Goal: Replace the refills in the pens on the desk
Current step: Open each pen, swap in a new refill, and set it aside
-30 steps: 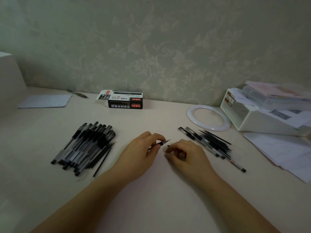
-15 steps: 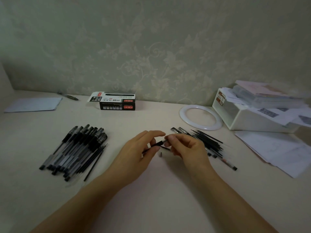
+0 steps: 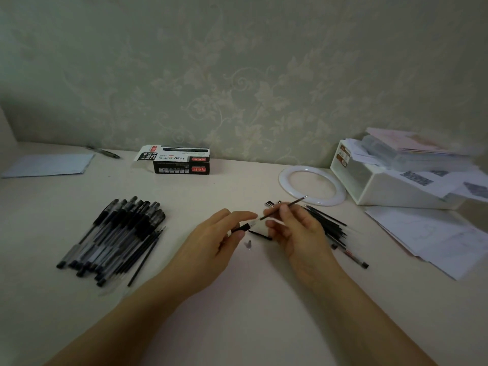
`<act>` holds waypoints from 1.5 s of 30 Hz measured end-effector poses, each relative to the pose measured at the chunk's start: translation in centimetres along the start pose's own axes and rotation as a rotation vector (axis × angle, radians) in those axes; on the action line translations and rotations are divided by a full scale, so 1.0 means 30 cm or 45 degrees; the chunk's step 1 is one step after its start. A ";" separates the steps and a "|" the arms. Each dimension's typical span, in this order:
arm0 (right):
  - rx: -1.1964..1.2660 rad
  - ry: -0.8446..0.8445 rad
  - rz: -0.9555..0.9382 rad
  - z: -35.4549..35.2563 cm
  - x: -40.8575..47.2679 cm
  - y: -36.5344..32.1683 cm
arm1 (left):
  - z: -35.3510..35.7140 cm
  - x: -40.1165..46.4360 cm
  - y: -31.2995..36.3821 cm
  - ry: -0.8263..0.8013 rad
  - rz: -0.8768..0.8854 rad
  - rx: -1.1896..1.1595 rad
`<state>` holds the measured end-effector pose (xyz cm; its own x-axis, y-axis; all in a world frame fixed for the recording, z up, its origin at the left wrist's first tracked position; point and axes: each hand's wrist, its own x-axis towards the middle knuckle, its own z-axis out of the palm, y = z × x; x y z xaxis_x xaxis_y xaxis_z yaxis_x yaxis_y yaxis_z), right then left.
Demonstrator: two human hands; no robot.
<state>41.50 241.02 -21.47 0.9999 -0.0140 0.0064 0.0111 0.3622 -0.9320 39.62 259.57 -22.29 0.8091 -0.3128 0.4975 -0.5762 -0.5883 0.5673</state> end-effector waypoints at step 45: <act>-1.443 0.031 -0.863 -0.088 0.015 0.027 | -0.240 -0.046 -0.041 -0.119 -1.004 0.886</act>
<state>41.93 238.84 -23.19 0.7989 0.0963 0.5936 0.4791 -0.6986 -0.5314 38.39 266.09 -18.94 0.9486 0.3057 0.0823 0.2860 -0.9389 0.1914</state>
